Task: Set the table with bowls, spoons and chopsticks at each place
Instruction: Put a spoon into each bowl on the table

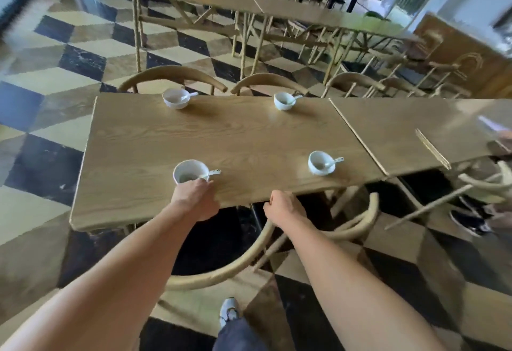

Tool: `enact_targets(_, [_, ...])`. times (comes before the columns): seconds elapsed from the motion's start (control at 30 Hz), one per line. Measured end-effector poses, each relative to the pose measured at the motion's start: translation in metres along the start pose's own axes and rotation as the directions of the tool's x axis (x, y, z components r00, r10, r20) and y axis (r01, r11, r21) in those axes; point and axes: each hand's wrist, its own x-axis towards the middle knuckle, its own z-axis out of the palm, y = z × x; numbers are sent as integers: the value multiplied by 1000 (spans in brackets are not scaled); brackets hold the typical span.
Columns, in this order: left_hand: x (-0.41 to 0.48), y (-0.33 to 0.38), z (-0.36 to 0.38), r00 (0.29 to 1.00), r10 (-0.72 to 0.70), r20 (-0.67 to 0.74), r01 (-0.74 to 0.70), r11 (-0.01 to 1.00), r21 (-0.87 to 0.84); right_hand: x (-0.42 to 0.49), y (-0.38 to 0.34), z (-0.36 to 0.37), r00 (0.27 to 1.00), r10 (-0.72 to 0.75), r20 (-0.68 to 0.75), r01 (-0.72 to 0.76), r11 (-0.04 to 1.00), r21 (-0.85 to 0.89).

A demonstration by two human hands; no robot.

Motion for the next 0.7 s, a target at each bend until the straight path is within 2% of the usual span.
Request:
enact_targets(0.17, [-15,58,-2,994,110,16,-111,989,98,-29,42,-6,1000,-6,-17,6,1000,-12])
enact_targets(0.37, [15,170,-4,974,227,24,-228,965,130,-39,131,-18,994,11,-104,-1,995,98])
enact_targets(0.5, [33,275,5,938,346,27,-346,927,144,-37,229,-28,980,142,-142,-110,972,209])
enact_targets(0.7, [36,439,22,866,493,81,-499,863,83,-39,374,-45,929,317,-193,-262,929,262])
